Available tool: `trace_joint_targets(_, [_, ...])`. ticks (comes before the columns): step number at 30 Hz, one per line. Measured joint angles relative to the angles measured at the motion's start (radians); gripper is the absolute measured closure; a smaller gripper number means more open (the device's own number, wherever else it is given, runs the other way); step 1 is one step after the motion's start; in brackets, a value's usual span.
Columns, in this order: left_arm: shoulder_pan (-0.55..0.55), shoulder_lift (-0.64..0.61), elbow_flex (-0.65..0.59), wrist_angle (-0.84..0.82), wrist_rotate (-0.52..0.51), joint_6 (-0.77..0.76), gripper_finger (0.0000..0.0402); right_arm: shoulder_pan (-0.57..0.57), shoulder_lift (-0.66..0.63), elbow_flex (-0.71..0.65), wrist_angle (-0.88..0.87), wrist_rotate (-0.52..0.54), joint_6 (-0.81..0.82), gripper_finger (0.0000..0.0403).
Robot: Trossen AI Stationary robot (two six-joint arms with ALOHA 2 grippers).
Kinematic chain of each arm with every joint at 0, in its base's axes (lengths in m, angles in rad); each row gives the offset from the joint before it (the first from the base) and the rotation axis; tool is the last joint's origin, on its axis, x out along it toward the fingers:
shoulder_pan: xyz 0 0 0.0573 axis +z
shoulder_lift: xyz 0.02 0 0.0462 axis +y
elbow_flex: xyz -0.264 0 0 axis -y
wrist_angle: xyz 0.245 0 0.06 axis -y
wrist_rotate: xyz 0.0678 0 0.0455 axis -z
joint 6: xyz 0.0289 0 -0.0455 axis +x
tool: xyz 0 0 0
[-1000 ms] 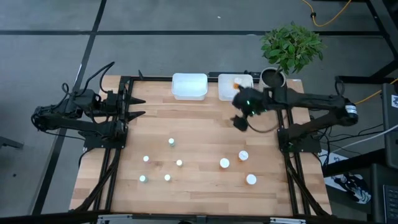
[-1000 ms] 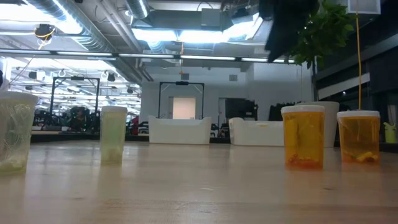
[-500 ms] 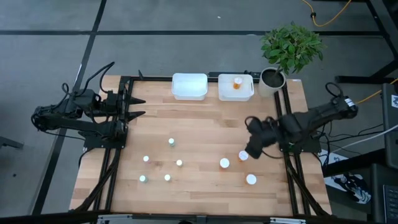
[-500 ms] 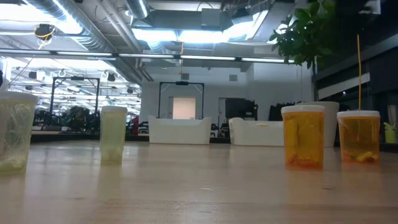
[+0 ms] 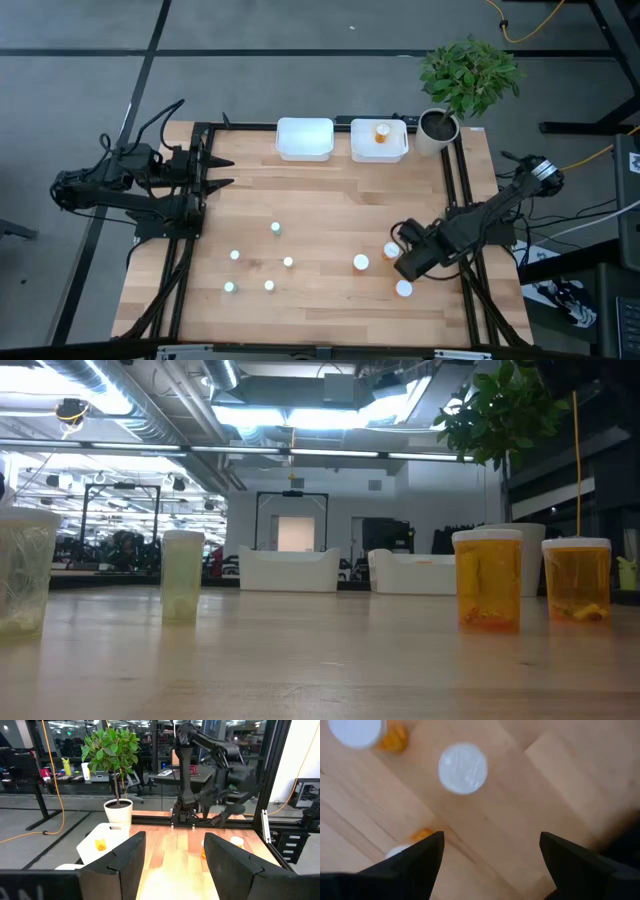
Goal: Pick and place medicine bottles into bin by pill shape (circle, oval)
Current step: Put the orange capsule bottle into the right white bin
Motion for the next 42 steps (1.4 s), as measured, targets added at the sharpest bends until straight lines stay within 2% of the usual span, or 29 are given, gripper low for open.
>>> trace_joint_targets(9, [0.0,0.0,0.0,0.0,0.0,0.0,0.0207,-0.003,0.121,-0.026,0.072,-0.012,-0.1,0.0073])
trace_joint_targets(14, [0.0,0.0,0.0,0.0,0.0,0.0,0.0207,-0.033,0.18,-0.026,0.107,-0.044,-0.124,0.0073])
trace_joint_targets(19, [0.0,0.0,0.0,-0.001,0.0,0.002,0.0207,-0.083,0.225,-0.025,0.142,-0.028,-0.149,0.0073])
trace_joint_targets(35, [0.0,0.0,0.0,-0.006,0.0,0.002,0.0207,-0.217,0.234,-0.025,0.224,0.035,-0.338,0.0073])
trace_joint_targets(42, [0.0,0.0,0.0,-0.007,0.0,0.001,0.0207,-0.231,0.234,-0.025,0.224,-0.029,-0.373,0.0094])
